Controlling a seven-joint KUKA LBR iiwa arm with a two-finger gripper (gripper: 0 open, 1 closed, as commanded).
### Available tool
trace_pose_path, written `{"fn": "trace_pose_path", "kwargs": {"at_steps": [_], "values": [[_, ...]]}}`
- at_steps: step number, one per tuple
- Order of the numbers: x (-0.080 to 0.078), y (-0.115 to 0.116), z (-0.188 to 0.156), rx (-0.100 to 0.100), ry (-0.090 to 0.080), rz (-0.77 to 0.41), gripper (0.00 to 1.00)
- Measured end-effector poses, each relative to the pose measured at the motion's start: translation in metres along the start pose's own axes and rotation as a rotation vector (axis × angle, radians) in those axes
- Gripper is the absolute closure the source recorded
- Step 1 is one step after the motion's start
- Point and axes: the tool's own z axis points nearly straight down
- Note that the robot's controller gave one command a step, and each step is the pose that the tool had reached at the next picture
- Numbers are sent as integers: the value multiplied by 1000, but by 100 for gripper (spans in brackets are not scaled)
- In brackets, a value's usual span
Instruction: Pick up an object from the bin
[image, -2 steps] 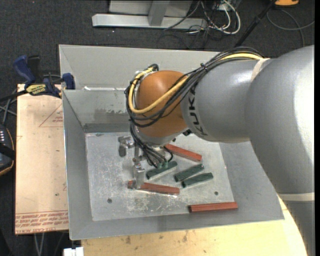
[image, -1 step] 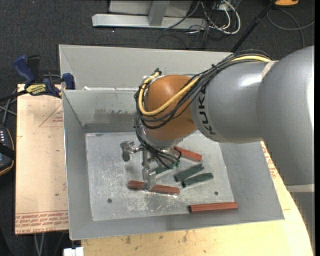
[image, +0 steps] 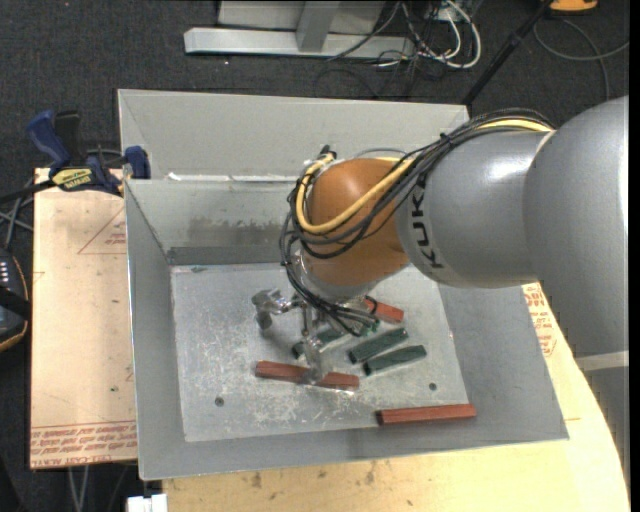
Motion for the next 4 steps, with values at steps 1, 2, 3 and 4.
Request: {"fn": "trace_pose_path", "kwargs": {"at_steps": [1, 2, 3, 4], "values": [[50, -29, 13, 0, -3, -161, 100], [50, -28, 13, 0, -3, -162, 100], [92, -38, 8, -2, -5, -186, 100], [97, -13, 11, -1, -1, -172, 0]]}}
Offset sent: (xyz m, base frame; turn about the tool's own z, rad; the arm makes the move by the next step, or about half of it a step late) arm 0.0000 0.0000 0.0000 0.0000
